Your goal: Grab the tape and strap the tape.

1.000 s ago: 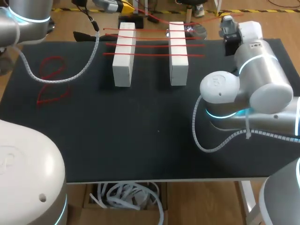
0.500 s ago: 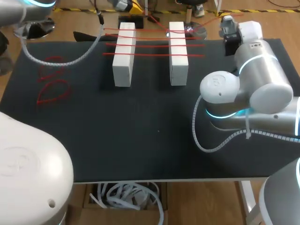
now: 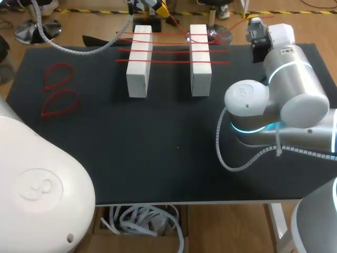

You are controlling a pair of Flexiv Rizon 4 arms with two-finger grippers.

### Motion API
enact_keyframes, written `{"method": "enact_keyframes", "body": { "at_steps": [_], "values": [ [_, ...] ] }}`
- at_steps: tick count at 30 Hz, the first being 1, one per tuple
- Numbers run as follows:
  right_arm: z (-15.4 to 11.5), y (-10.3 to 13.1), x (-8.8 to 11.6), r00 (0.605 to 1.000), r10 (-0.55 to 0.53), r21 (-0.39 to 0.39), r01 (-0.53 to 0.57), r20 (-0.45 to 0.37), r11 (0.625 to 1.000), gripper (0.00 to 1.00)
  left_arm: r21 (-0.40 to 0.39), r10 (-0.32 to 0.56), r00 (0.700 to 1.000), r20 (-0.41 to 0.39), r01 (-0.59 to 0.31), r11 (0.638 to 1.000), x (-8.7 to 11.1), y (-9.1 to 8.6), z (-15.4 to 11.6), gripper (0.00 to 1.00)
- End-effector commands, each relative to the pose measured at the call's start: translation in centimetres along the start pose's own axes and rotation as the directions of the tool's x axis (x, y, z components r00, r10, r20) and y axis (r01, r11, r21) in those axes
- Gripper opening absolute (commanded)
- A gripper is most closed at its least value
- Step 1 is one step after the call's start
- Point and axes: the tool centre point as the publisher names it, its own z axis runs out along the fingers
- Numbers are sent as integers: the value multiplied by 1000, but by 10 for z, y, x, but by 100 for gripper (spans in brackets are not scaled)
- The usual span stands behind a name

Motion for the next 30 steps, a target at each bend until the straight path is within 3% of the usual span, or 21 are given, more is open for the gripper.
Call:
{"method": "enact_keyframes", "body": {
  "at_steps": [1, 7, 16, 30],
  "values": [
    [-1, 1, 3, 1000, -1, 1, 1, 9, 1000, 0, -129, -40, 999, -5, 39, 991, -3, -2, 2, 0],
    [-1, 1, 3, 1000, -1, 1, 1, 9, 1000, 0, -148, -77, 997, -12, 74, 986, -2, 1, 4, 0],
    [-1, 1, 3, 1000, -1, 1, 1, 9, 1000, 0, -217, -24, 1000, 18, 28, 976, 4, -1, 6, 0],
    [-1, 1, 3, 1000, -1, 1, 1, 9, 1000, 0, -255, -41, 999, 5, 41, 966, 4, -1, 10, 0]
  ]
}}
